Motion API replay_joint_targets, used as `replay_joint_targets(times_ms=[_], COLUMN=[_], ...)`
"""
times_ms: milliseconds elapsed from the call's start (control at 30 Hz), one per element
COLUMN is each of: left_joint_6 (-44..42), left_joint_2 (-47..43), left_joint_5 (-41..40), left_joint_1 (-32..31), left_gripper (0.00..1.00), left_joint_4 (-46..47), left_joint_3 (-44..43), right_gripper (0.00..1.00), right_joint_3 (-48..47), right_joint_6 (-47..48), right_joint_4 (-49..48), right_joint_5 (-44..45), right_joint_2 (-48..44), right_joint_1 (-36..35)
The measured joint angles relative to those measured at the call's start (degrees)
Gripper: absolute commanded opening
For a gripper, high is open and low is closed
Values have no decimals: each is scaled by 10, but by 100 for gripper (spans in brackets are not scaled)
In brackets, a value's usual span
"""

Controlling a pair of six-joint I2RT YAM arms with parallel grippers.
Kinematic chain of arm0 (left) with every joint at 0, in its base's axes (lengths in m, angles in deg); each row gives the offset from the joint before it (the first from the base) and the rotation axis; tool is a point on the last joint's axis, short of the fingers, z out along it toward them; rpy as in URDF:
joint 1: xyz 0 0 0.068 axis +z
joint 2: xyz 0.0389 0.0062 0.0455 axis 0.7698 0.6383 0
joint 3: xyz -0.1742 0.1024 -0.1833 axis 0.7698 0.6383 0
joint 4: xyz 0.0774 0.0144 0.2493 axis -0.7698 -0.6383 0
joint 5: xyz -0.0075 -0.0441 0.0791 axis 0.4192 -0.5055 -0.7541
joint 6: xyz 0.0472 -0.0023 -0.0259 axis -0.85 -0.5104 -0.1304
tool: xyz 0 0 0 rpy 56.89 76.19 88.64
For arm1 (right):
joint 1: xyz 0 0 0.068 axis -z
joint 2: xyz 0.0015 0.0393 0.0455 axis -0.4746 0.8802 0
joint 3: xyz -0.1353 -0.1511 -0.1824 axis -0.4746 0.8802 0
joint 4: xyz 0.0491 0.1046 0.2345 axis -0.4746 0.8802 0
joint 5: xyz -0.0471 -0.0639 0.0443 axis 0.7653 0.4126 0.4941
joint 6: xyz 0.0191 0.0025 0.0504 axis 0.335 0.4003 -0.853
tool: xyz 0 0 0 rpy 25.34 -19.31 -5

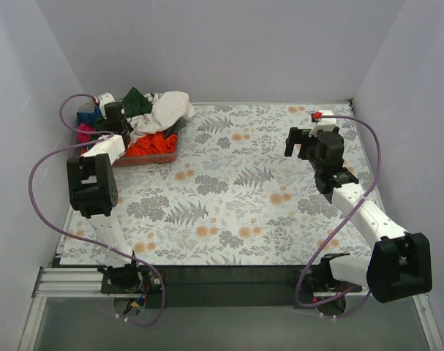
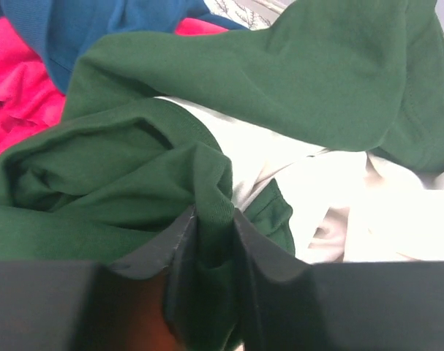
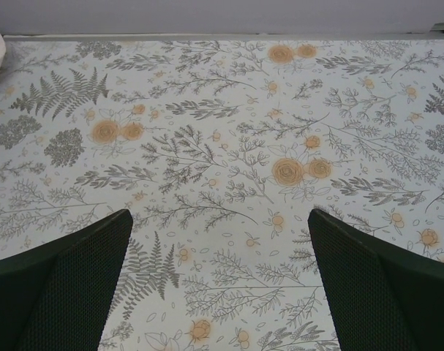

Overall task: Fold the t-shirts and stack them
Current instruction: Grab the tshirt from the pile

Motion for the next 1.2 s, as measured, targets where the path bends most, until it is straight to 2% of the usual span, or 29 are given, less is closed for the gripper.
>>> replay_joint_targets(times_ms=[33,67,333,667,833,1200], left_joint_6=[0,3,-4,-24,-17,36], left_joint_2=[-3,-7,-68,-96,-104,-144], left_joint_5=[-1,-2,-3,31,134,447], left_joint_1=[0,0,0,0,0,-40], left_gripper=[2,0,0,0,0,0], left_joint_4=[-1,-1,-13,-73,-108,-123], left_joint_3=[0,0,-4,-141,-214,-379], right_gripper=[97,96,96,96,96,96], right_joint_3=[0,0,0,0,0,0], right_joint_6=[-1,-2,-8,-10,-10,-10], right_joint_4=[0,0,0,-2,-3,-4], right_joint_5=[-4,-7,-27,-49,-49,-51], right_joint_2=[0,0,0,6,6,6], right_joint_1=[0,0,0,0,0,0])
